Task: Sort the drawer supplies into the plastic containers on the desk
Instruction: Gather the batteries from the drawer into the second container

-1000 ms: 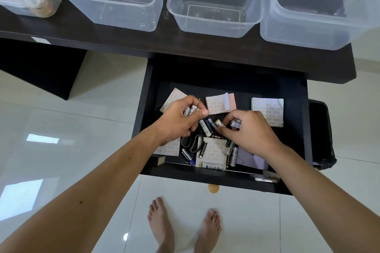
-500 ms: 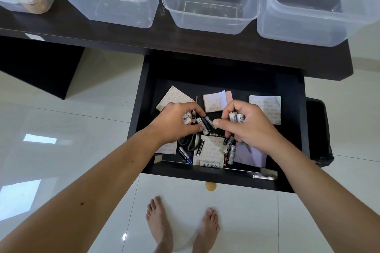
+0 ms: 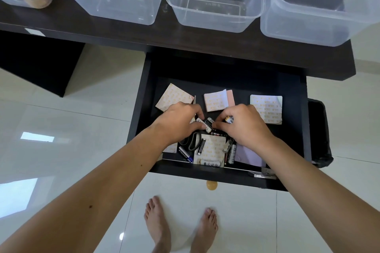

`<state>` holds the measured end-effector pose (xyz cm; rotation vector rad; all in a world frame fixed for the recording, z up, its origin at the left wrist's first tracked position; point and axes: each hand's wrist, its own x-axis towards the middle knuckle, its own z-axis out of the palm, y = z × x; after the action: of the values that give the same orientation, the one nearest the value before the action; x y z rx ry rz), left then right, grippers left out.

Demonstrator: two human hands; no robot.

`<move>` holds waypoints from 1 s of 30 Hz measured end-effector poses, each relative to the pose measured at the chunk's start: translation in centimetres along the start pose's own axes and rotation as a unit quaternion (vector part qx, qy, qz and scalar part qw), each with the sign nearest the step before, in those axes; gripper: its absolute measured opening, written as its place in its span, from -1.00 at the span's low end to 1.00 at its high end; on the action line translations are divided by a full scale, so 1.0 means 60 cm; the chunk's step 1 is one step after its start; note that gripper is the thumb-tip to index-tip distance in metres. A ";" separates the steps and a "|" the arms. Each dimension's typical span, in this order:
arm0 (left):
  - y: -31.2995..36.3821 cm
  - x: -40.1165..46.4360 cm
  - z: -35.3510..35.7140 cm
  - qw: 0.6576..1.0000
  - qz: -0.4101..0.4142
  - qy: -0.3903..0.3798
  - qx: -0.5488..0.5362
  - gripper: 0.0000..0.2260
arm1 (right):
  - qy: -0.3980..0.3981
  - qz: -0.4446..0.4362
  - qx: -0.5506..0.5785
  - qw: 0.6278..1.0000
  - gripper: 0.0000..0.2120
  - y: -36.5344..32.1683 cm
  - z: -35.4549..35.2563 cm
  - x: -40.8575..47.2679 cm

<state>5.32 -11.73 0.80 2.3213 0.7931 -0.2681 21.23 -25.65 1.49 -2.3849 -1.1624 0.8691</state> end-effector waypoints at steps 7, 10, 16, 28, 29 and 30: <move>-0.012 -0.013 -0.013 0.997 0.034 -0.015 -0.073 -0.78 | -0.010 -0.015 0.006 1.000 -0.91 -0.004 -0.005 -0.008; -0.013 -0.016 -0.018 0.986 0.031 0.036 -0.158 -0.80 | -0.001 -0.011 0.067 0.998 -0.91 -0.001 -0.013 -0.012; -0.003 -0.018 -0.023 0.973 -0.007 0.077 -0.216 -0.83 | -0.007 0.005 0.140 0.990 -0.91 0.010 -0.026 -0.019; 0.004 -0.018 -0.016 0.970 0.028 -0.010 -0.241 -0.74 | -0.084 0.050 0.267 0.959 -0.88 0.017 -0.058 -0.039; 0.005 -0.018 -0.016 0.969 0.023 -0.016 -0.245 -0.76 | -0.087 0.052 0.271 0.957 -0.84 0.021 -0.058 -0.041; 0.007 -0.018 -0.016 0.969 0.019 -0.015 -0.246 -0.79 | -0.091 0.053 0.270 0.957 -0.81 0.024 -0.057 -0.041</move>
<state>4.69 -11.85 2.16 1.8574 0.7040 -0.0760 23.14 -28.64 4.22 -1.9581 -0.7311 1.2741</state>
